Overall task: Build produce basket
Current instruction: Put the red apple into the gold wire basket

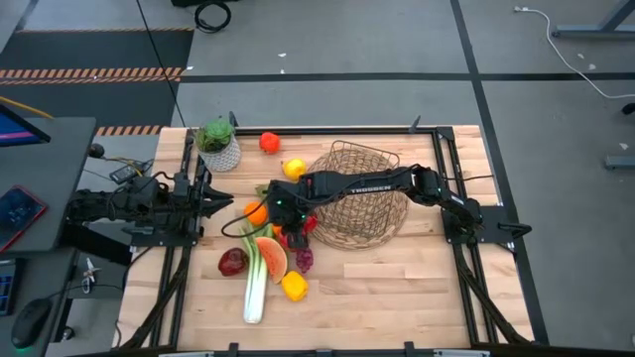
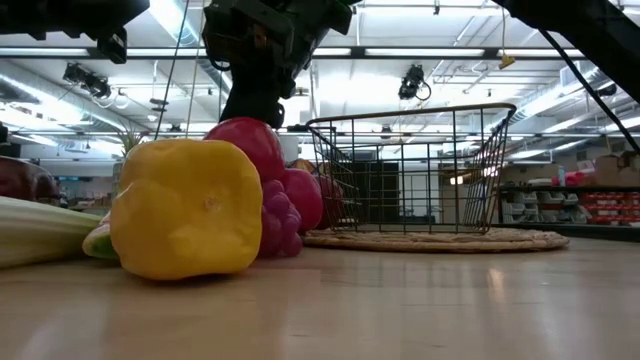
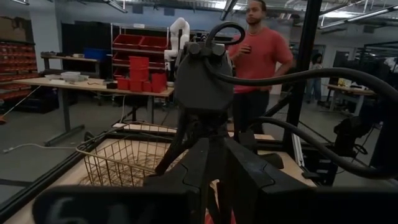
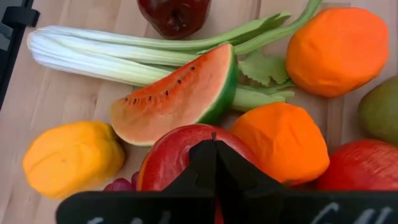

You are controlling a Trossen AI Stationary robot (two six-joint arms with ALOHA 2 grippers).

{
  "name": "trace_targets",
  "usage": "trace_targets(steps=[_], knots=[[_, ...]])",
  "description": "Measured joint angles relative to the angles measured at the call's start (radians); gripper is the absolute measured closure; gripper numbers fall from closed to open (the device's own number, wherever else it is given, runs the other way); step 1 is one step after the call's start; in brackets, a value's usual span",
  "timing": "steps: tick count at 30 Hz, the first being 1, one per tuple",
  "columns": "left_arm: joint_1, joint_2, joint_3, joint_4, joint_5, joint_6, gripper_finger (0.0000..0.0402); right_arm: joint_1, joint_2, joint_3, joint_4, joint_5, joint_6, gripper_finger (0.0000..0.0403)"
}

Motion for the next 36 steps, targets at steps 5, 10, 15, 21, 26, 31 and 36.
trace_targets(steps=[5,10,15,21,26,31,36], knots=[[0.000,0.000,0.000,0.000,0.000,0.006,0.0349,-0.001,-0.001,0.031,-0.020,0.017,-0.008,0.0400],[0.000,0.000,0.000,0.000,0.000,-0.007,0.0349,-0.005,-0.001,0.072,-0.038,0.054,-0.009,0.0400],[0.000,0.000,0.000,0.000,0.000,-0.056,0.0349,-0.004,-0.002,0.100,-0.060,0.055,-0.012,0.0400],[0.000,0.000,0.000,0.000,0.000,-0.057,0.0349,-0.008,-0.010,0.102,-0.057,0.078,-0.011,0.0400],[0.000,0.000,0.000,-0.001,0.000,-0.057,0.0349,-0.012,-0.036,0.102,-0.069,0.085,-0.004,0.0400],[0.000,-0.001,0.000,0.000,0.000,-0.057,0.0349,-0.006,-0.067,0.102,-0.047,0.103,0.005,0.0400],[0.000,0.000,0.000,0.000,0.000,-0.057,0.0349,-0.002,-0.083,0.102,-0.054,0.105,0.019,0.0399]])
